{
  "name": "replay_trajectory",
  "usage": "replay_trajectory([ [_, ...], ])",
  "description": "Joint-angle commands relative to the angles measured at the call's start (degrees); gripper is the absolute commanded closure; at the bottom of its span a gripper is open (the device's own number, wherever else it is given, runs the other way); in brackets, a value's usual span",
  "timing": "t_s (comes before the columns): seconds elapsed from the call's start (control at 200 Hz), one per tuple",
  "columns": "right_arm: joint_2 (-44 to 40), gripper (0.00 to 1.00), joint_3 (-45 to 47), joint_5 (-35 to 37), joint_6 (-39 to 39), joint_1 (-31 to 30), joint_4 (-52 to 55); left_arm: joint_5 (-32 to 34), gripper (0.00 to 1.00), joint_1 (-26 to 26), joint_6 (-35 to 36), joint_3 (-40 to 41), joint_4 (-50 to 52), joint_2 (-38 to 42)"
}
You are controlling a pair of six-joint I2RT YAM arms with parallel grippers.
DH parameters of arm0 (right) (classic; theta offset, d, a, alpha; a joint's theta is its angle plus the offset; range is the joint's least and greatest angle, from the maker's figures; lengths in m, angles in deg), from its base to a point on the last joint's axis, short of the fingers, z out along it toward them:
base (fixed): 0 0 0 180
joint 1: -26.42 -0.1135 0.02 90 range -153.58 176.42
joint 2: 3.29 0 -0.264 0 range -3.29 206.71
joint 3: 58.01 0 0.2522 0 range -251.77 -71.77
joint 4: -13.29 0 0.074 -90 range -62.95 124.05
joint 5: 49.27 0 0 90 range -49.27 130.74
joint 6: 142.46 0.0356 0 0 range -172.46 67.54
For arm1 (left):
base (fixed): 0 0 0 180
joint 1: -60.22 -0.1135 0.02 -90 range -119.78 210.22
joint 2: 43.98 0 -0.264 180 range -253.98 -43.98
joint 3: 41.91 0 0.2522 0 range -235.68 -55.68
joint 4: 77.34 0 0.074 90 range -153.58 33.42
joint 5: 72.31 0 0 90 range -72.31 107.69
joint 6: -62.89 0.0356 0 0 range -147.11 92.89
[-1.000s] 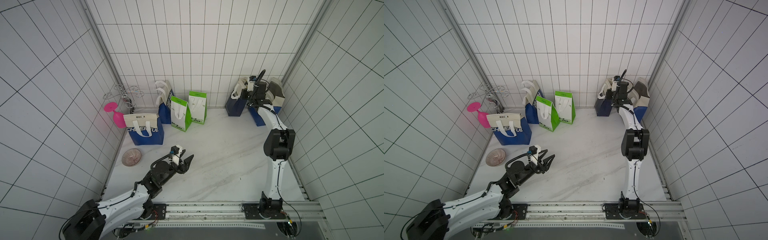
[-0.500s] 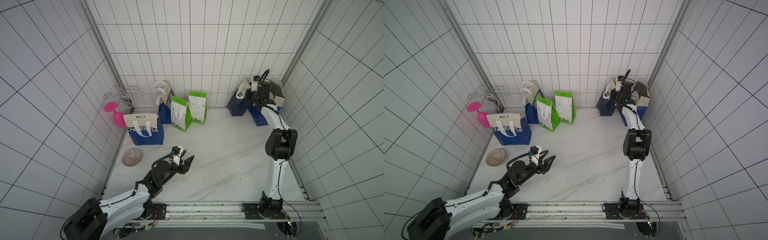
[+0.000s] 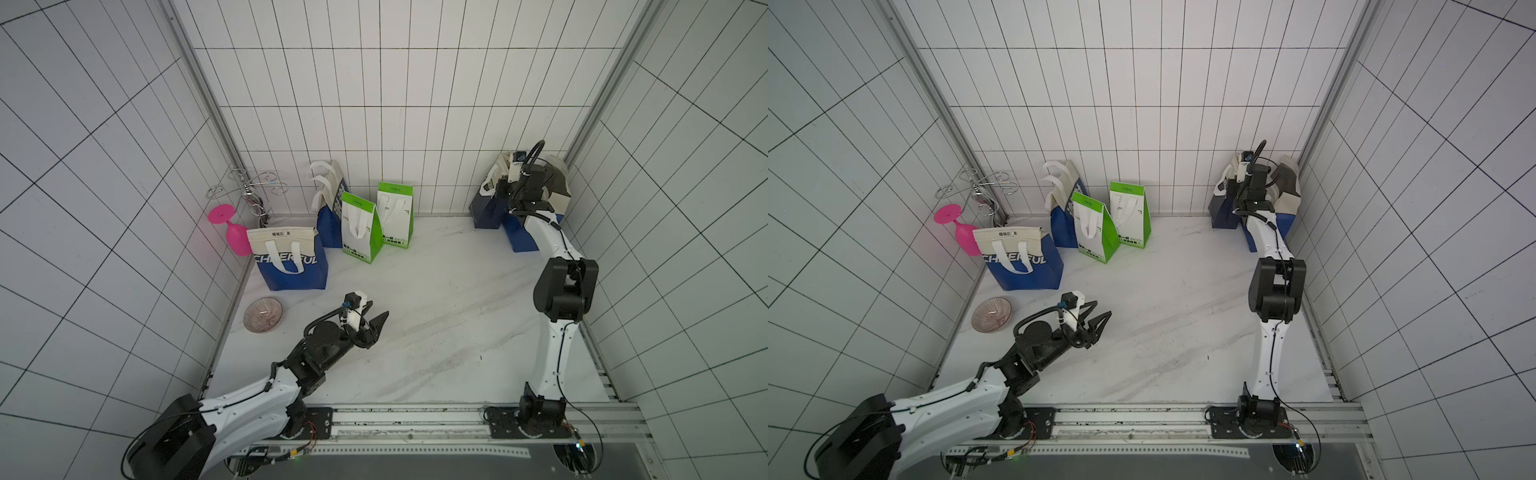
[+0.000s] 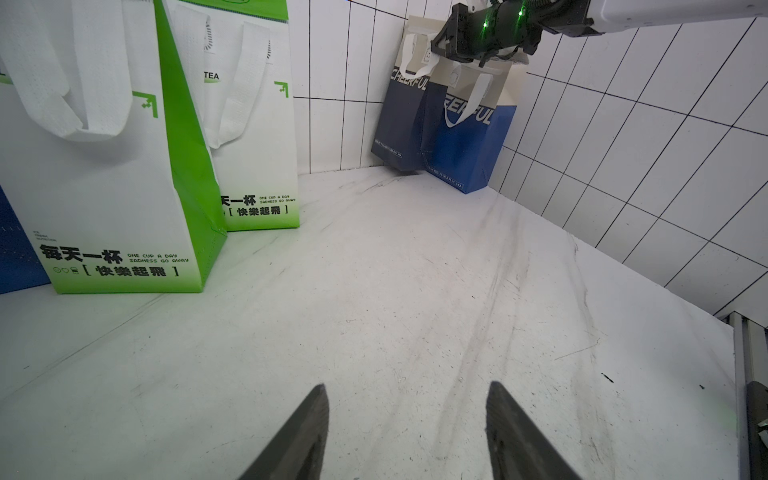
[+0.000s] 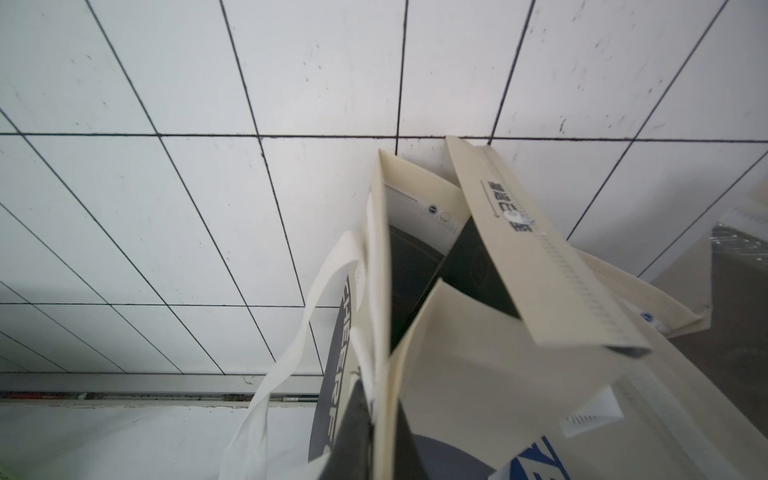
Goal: Open the takeout bag
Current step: Move the takeout bag to the center of the board.
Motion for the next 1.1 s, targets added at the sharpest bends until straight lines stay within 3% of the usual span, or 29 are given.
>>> replay_trajectory([
  [0.0, -7.0, 0.53, 6.9, -5.2, 2.2, 0.3, -11.6, -0.5, 0.38, 0.1, -0.4, -0.8, -0.9, -0.3],
  [0.035, -8.0, 0.47, 8.5, -7.0, 3.4, 0.2, -12.5, -0.5, 0.38, 0.1, -0.3, -0.8, -0.8, -0.3],
  [0.115, -10.5, 0.44, 13.0, -8.7, 7.4, -0.1, -14.2, -0.4, 0.38, 0.1, -0.3, -1.0, -0.5, 0.0],
  [0.345, -19.4, 0.44, 30.0, -16.8, 18.4, -3.0, -22.3, 1.0, 0.37, 0.1, -0.4, -0.8, 0.8, 0.9],
  [0.555, -21.8, 0.44, 39.1, -31.6, 28.1, -8.4, -31.3, 2.0, 0.37, 0.1, -0.4, -0.7, 1.9, 2.1],
  [0.77, -16.8, 0.39, 34.9, -33.0, 22.2, -16.7, -23.3, 1.6, 0.37, 0.1, -0.4, -1.1, 2.3, 2.1],
  [0.935, -9.4, 0.37, 28.5, -34.8, 24.9, -18.0, -23.2, 1.8, 0.37, 0.1, -0.2, -0.7, 2.9, 3.3],
  [1.094, -3.6, 0.37, 20.3, -35.1, 21.1, -19.7, -15.8, 1.8, 0.37, 0.1, 0.0, -0.8, 2.7, 3.4],
])
